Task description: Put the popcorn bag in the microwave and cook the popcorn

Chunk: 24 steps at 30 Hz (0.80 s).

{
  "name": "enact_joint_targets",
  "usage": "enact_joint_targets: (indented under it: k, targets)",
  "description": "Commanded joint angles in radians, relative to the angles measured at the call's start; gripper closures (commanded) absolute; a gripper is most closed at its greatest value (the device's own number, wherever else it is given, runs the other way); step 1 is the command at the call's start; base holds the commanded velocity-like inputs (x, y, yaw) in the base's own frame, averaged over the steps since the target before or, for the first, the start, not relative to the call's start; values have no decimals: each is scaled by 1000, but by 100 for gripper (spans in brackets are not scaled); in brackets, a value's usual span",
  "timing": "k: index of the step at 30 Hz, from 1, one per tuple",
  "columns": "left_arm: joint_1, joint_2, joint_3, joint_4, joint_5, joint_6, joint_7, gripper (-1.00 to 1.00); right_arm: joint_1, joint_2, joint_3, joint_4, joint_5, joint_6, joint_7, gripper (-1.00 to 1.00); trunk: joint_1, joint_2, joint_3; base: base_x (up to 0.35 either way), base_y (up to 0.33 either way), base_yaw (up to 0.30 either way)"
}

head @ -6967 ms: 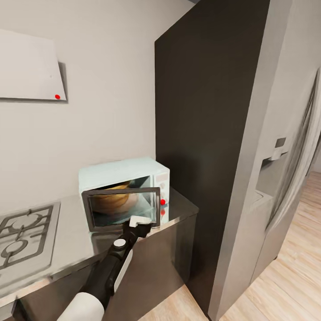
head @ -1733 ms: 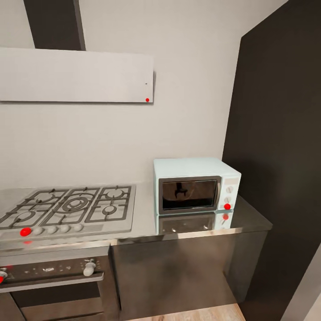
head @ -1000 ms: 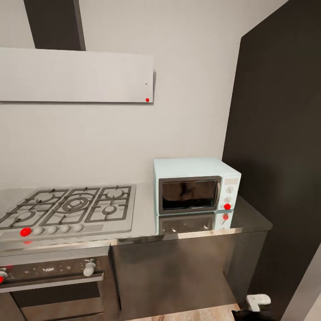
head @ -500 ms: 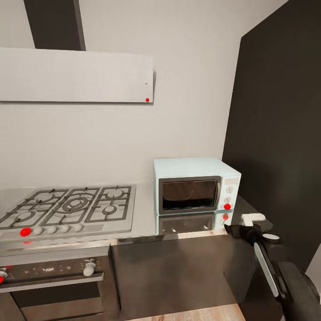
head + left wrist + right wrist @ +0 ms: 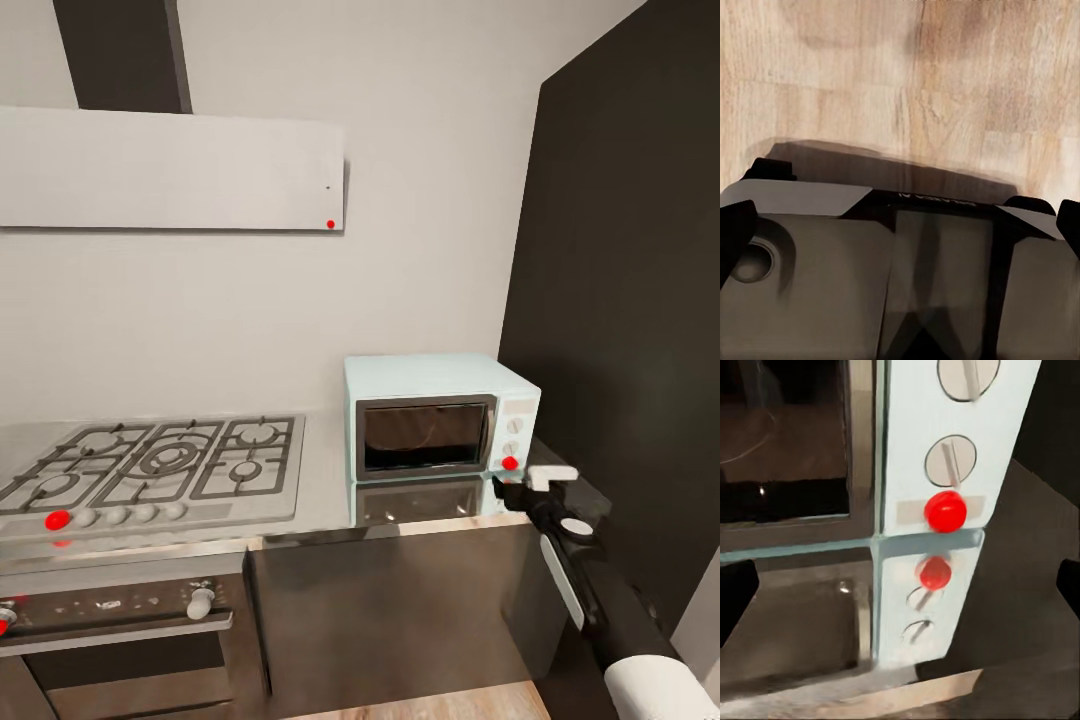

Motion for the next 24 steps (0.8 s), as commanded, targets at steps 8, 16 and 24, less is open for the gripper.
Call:
enact_joint_targets:
  k: [8,16,24]
  targets:
    - [-1,0,-8,1,22,-1,-3,-100,-1,-6,-60,11,-4,13,193,-100,0,-1,-1,0,0,0]
    - [-1,-3,-9,1,14,-1,7,-100,-1,-4,-86,-32,2,94,186,-100,0,-1,-1,0,0,0]
    - [-1,2,-7,0,16,-1,9,-100,-1,-7,-84,-58,8,94,186,-100,0,-1,-1,43,-124,0]
